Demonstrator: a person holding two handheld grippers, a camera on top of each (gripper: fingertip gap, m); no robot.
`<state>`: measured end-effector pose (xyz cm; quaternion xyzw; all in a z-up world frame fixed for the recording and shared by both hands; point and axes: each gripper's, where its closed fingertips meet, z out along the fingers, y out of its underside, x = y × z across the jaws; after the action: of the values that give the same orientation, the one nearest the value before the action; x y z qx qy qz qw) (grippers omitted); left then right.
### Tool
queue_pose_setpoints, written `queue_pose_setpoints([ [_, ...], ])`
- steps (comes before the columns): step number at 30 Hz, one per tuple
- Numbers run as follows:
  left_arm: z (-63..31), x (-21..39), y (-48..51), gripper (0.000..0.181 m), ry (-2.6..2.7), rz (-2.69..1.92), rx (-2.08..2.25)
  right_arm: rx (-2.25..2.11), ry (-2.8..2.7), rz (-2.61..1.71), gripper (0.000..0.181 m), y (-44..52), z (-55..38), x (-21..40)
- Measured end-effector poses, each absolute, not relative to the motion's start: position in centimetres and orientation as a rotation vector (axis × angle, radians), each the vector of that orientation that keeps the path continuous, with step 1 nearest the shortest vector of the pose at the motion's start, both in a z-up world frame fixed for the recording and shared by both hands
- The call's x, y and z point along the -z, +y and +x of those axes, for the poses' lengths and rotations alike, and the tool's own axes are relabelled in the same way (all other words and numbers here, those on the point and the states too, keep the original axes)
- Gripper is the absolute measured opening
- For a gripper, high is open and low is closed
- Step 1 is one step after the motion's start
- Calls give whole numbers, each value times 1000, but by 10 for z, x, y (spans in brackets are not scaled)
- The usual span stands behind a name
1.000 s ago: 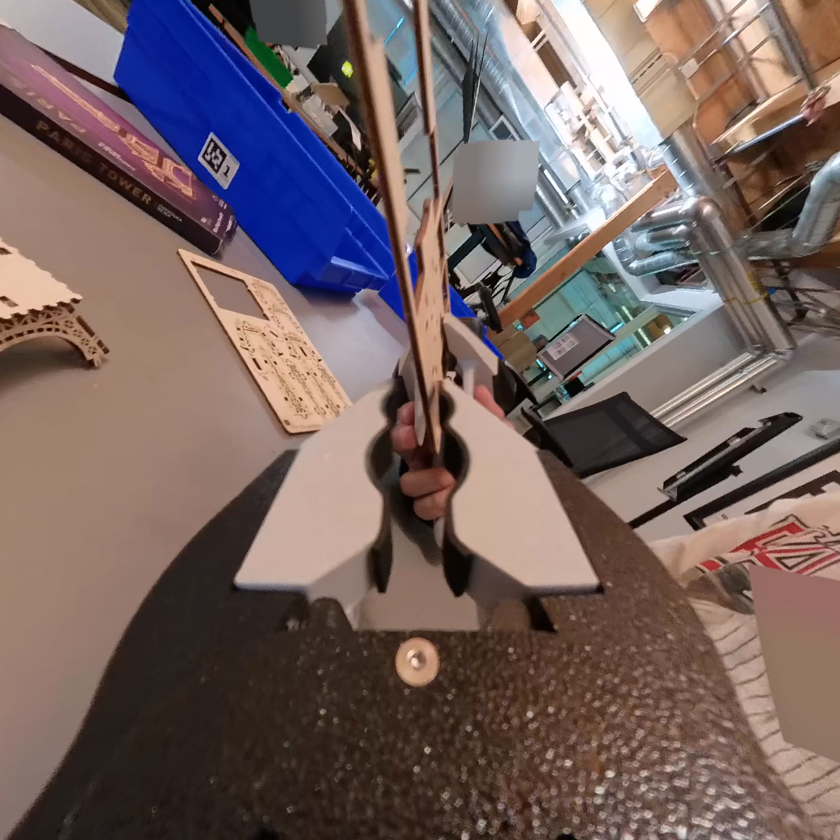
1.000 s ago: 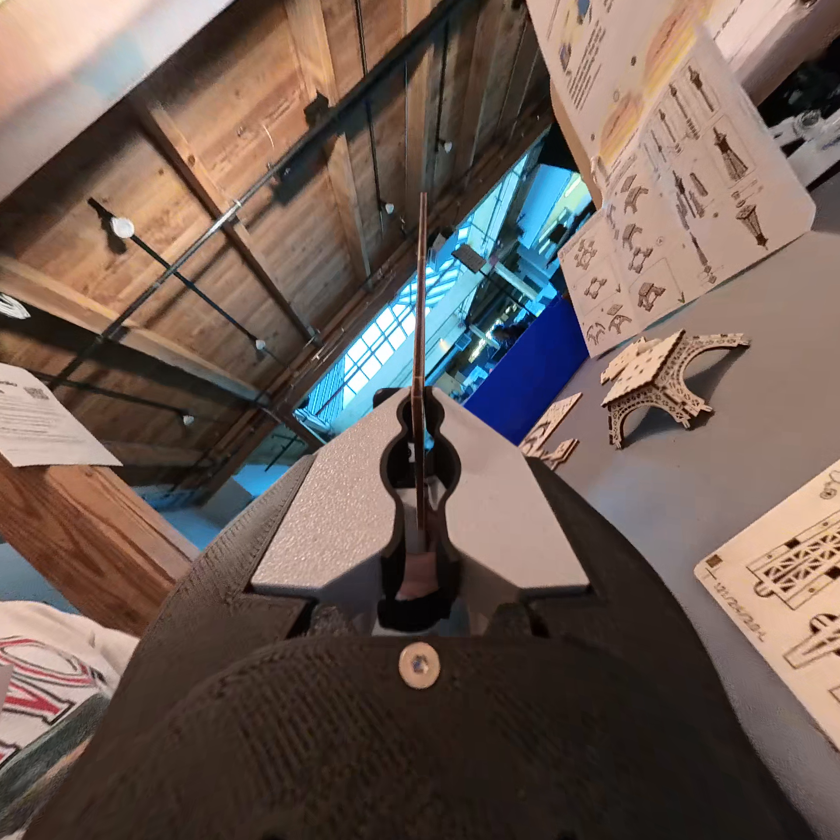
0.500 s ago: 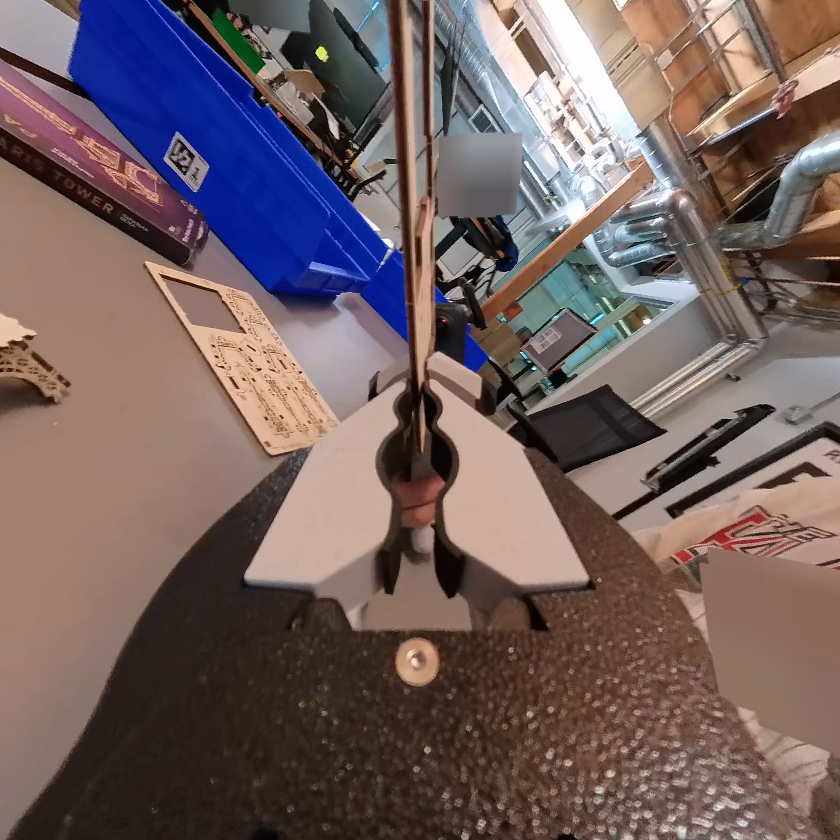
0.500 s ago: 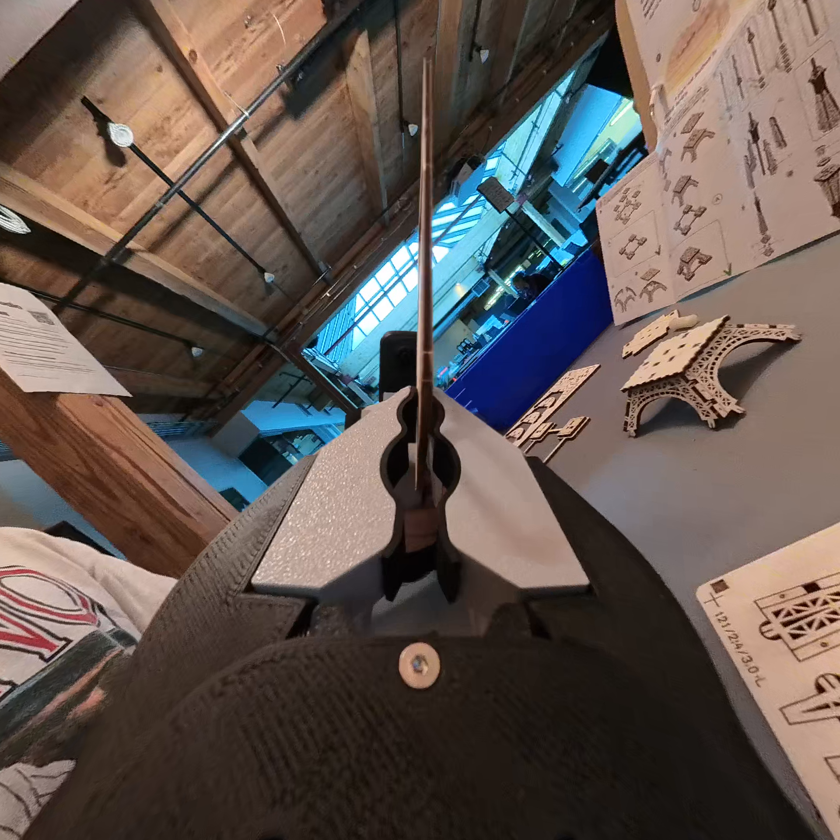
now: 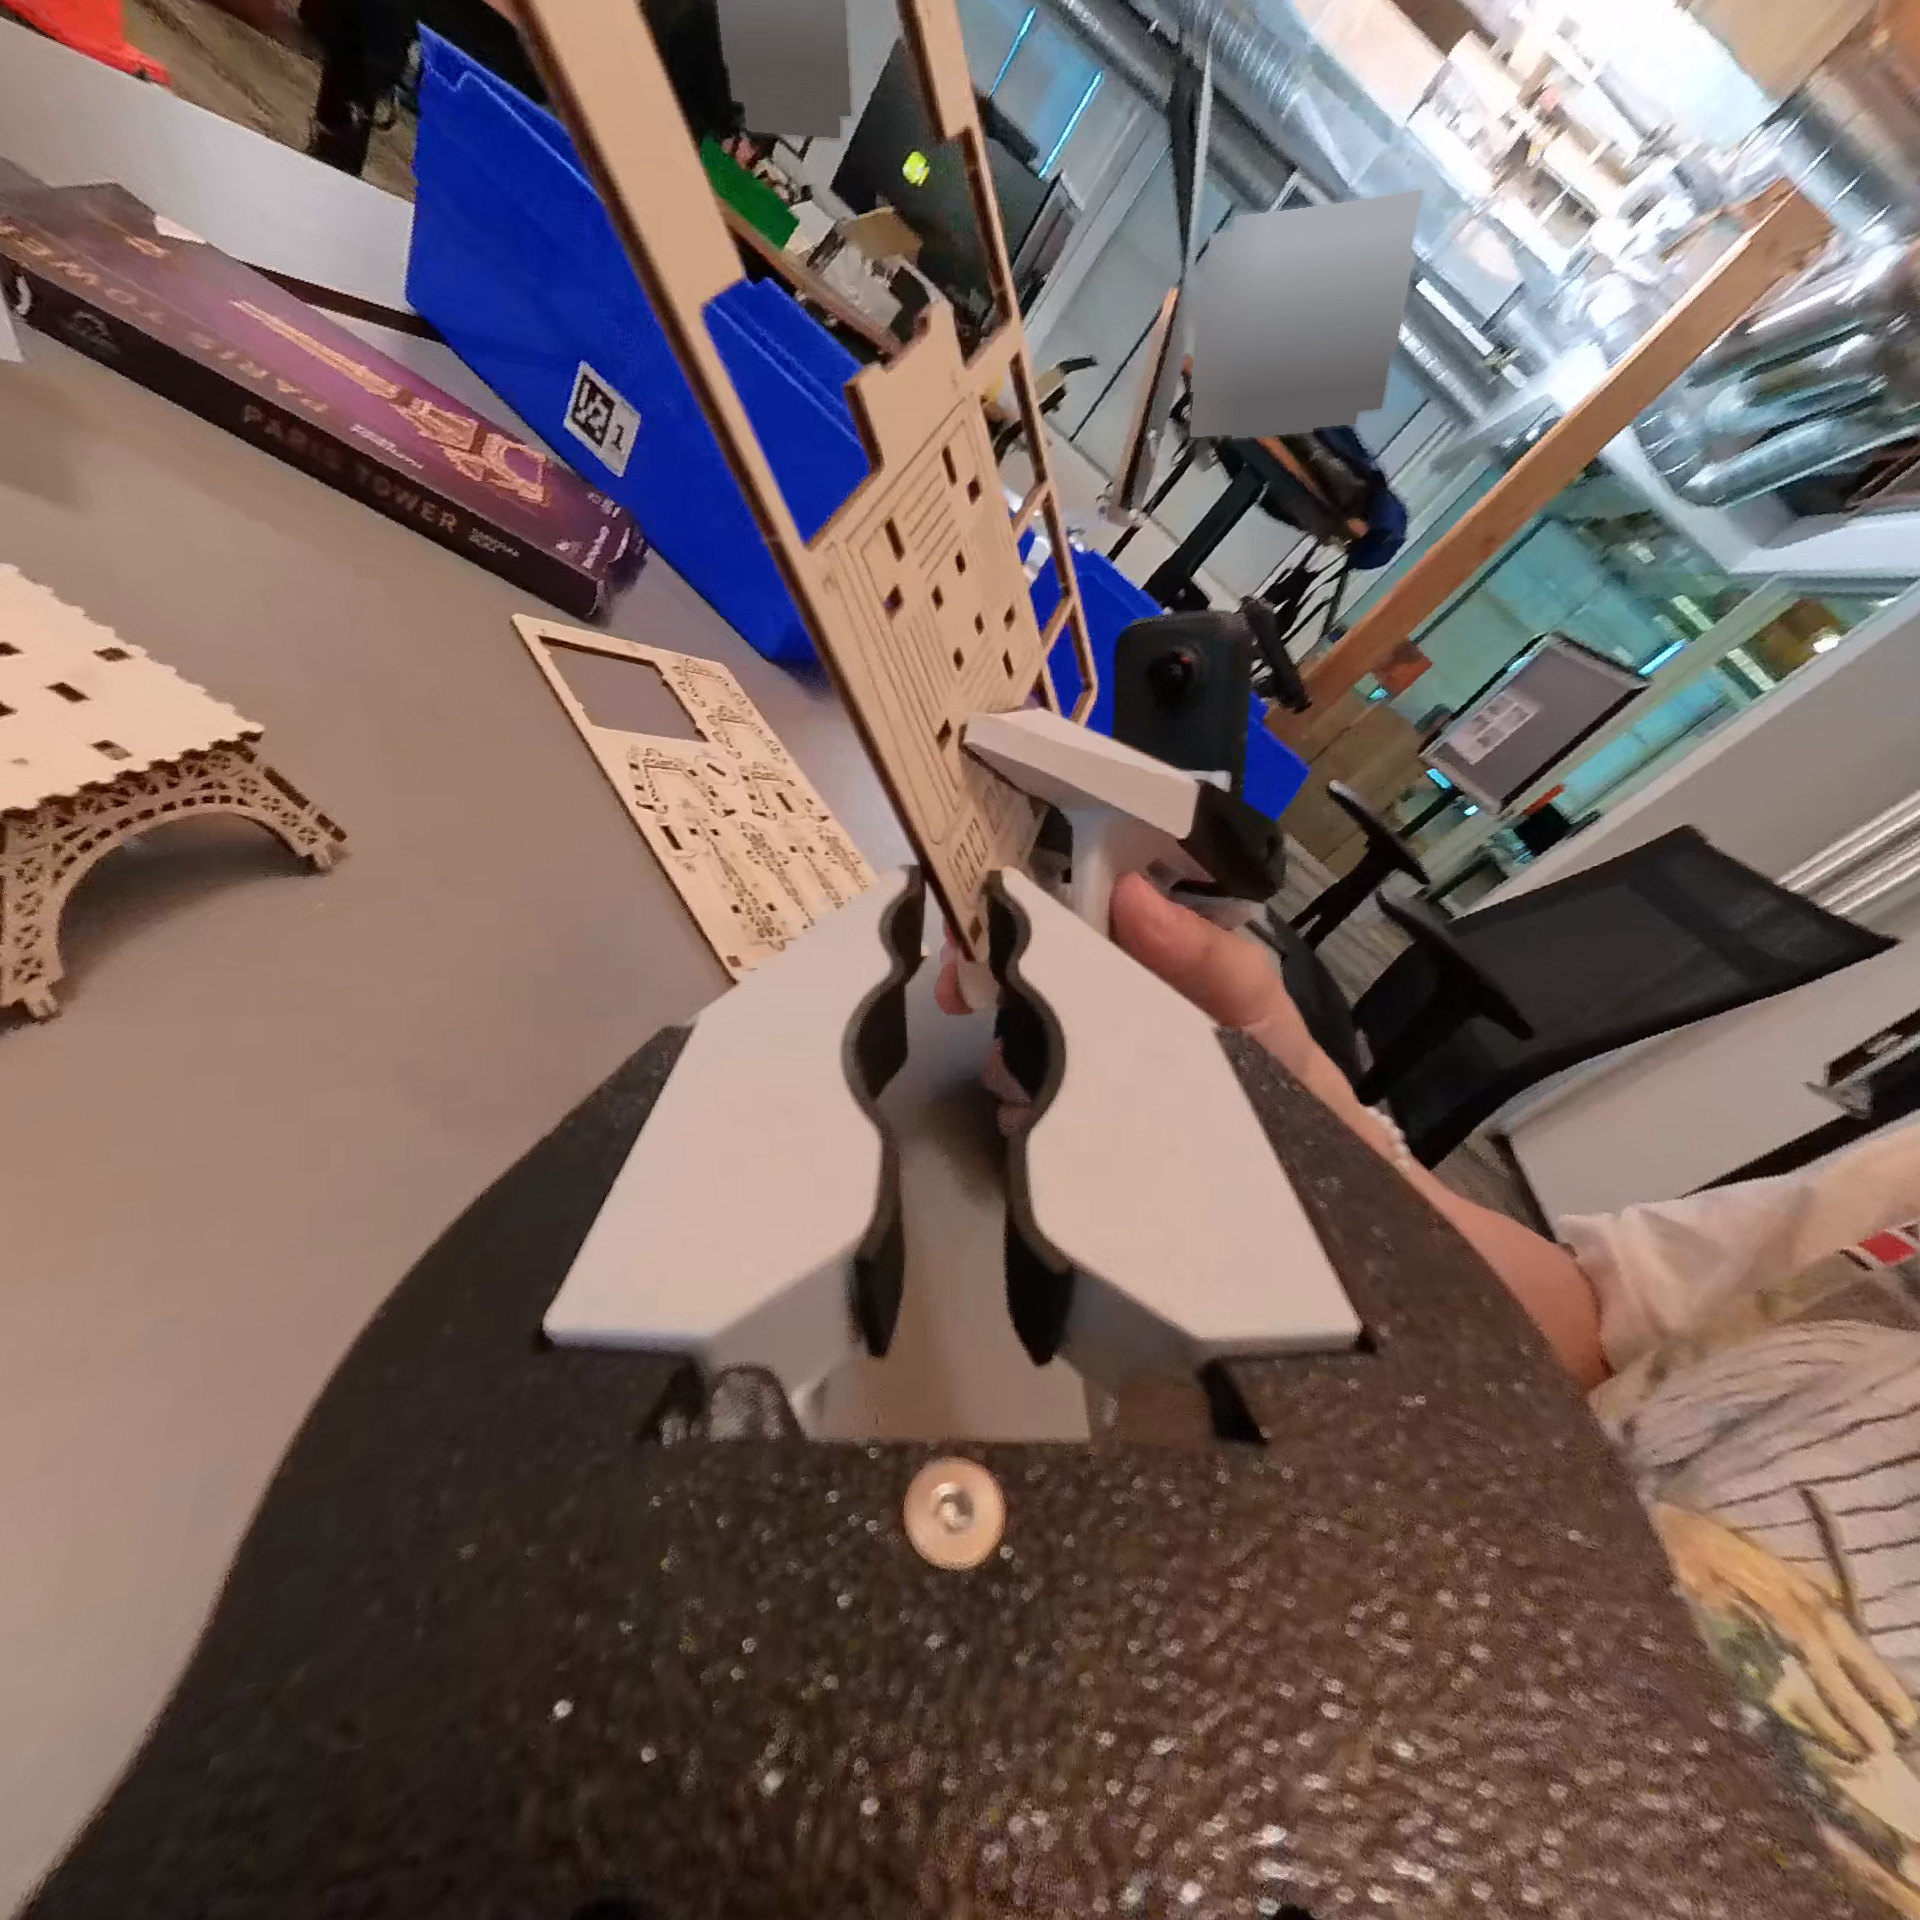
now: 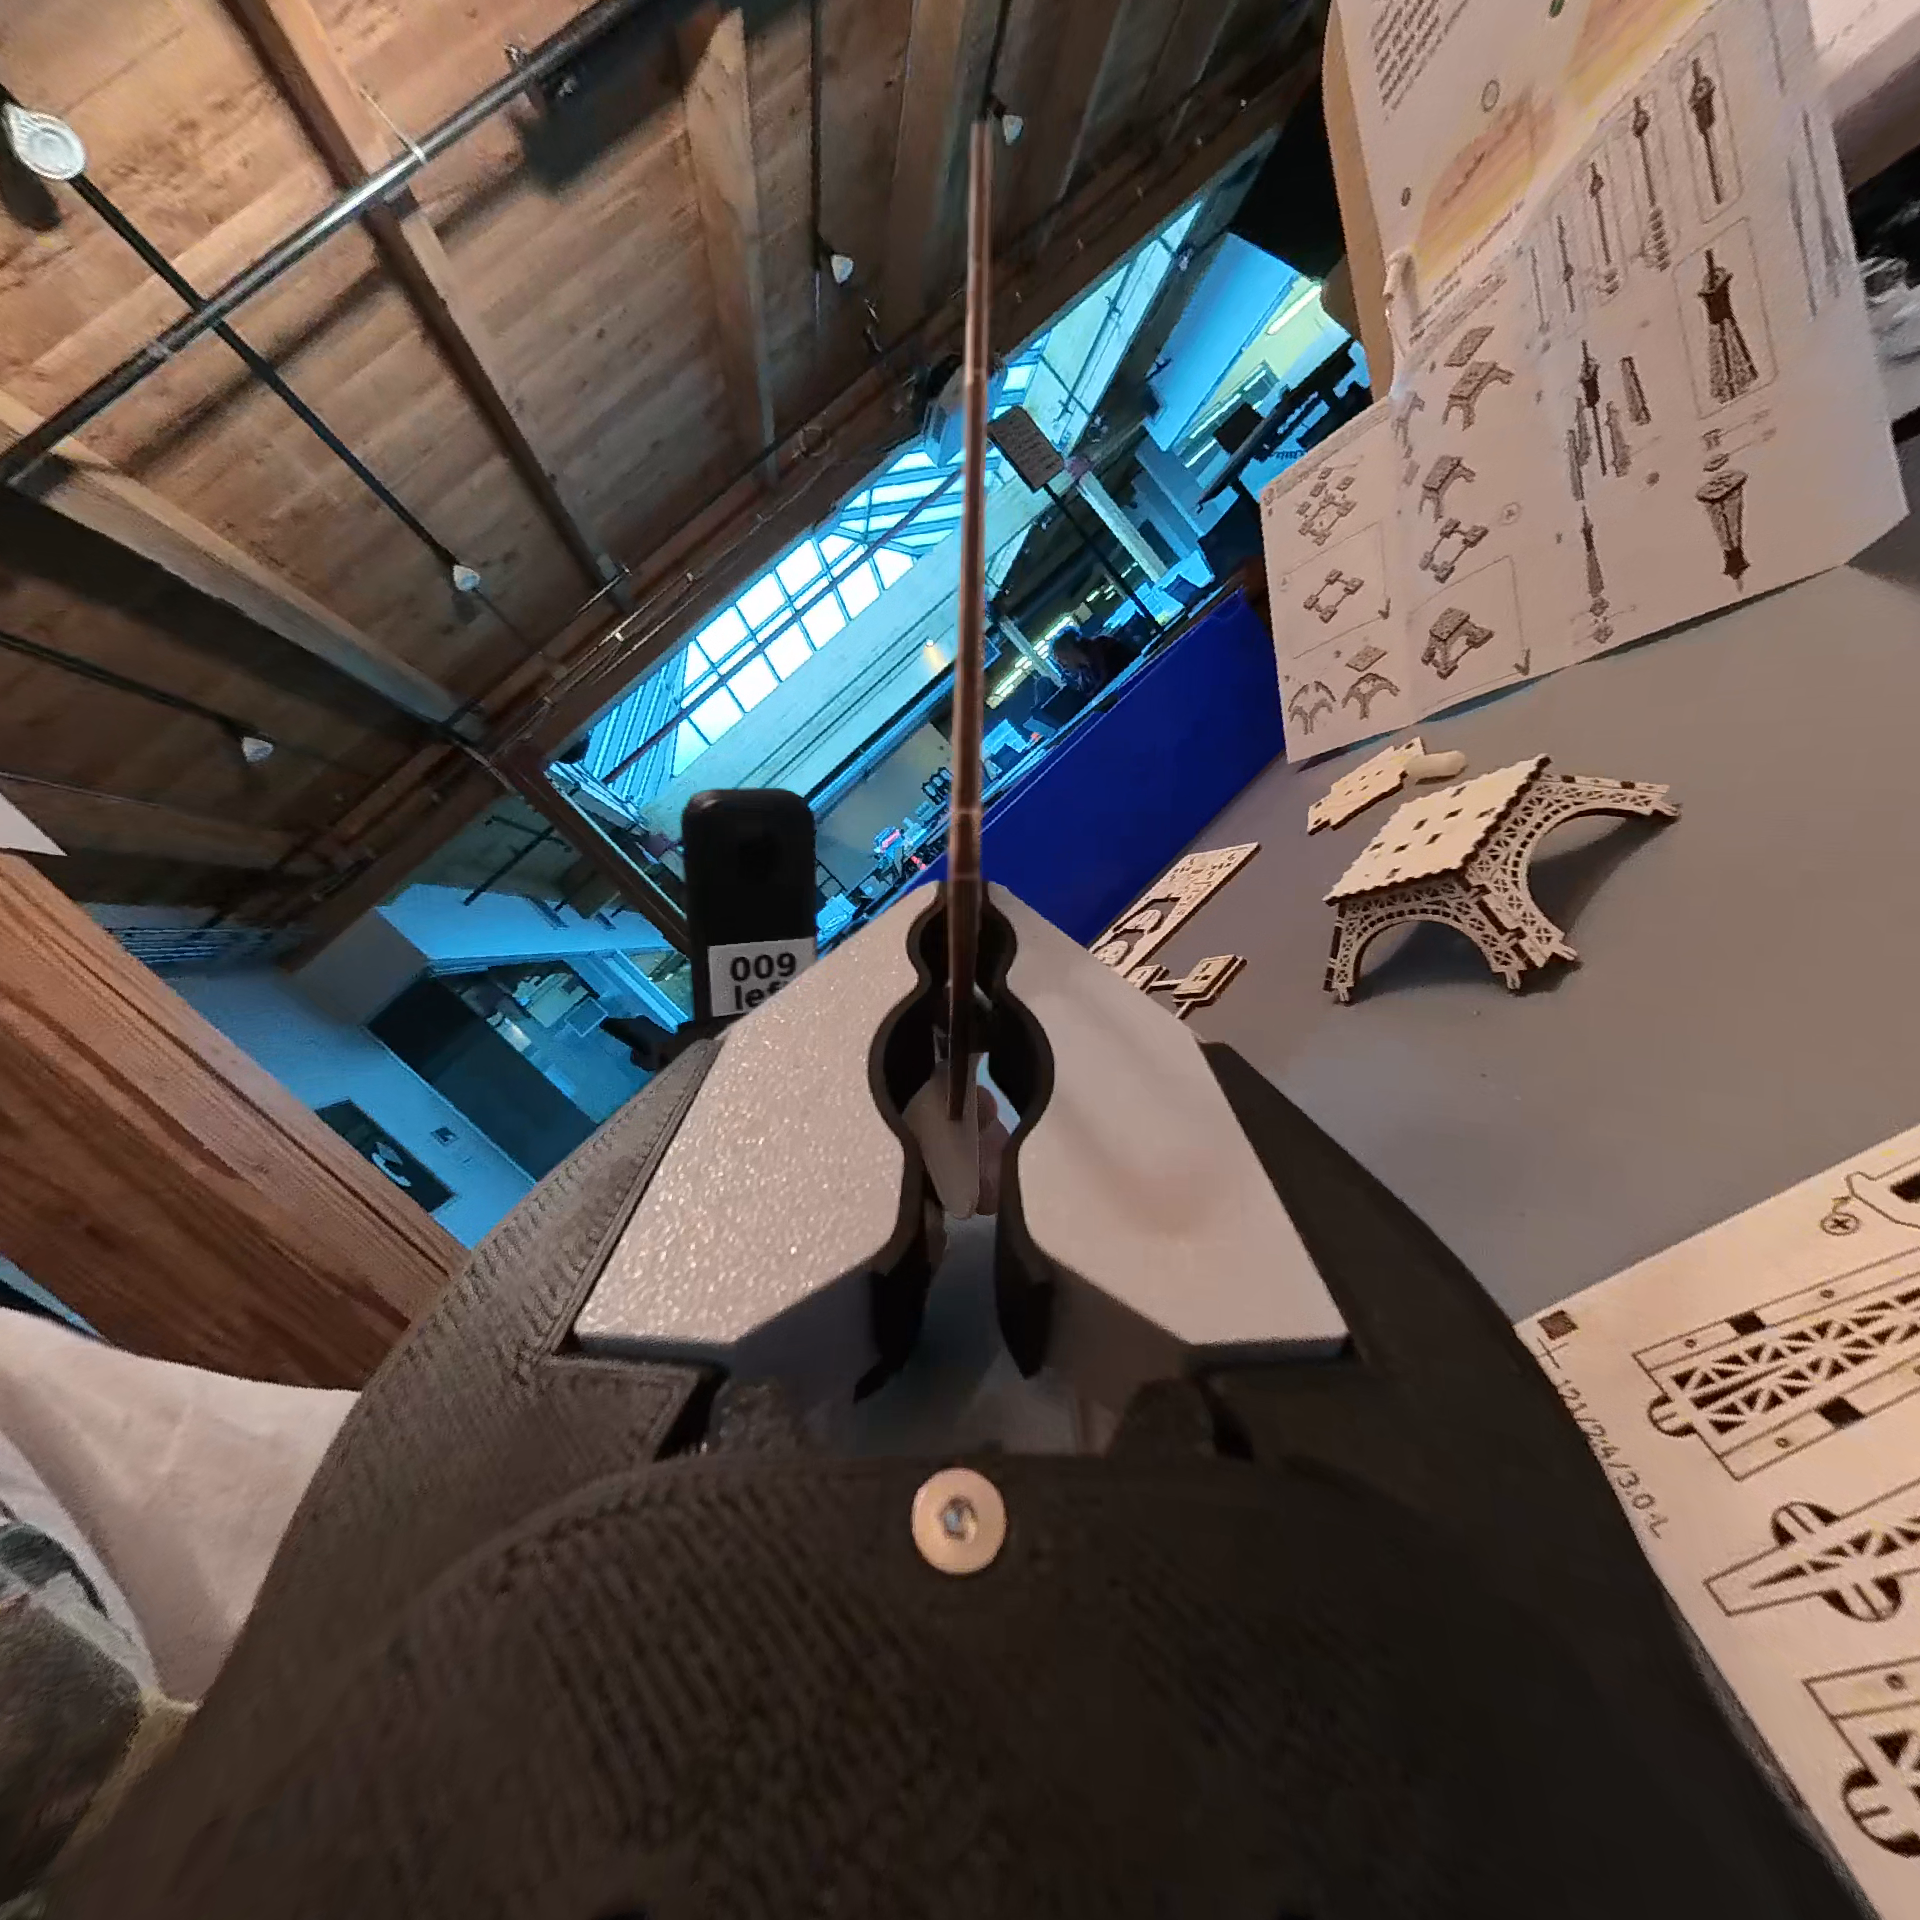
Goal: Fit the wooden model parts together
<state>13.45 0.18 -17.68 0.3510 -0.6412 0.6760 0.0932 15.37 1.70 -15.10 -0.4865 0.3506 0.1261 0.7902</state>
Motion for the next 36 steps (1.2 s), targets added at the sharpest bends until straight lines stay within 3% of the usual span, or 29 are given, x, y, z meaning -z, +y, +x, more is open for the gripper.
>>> queue_pose_setpoints([
  [12, 135, 177, 15, 5, -1805, 1073, -2021, -261, 735, -1106, 1, 25, 150, 155],
  [15, 129, 178, 12, 12, -1826, 1029, -1990, -257, 733, -1106, 0, 26, 150, 154],
  [23, 129, 176, 11, 3, -1816, 1025, -2023, -290, 715, -1071, 0, 23, 149, 150],
  [33, 127, 161, 17, 0, -1683, 985, -2055, -362, 678, -1086, 12, 27, 142, 149],
  [36, 127, 160, 17, 0, -1648, 976, -2053, -366, 663, -1085, 4, 27, 140, 148],
])
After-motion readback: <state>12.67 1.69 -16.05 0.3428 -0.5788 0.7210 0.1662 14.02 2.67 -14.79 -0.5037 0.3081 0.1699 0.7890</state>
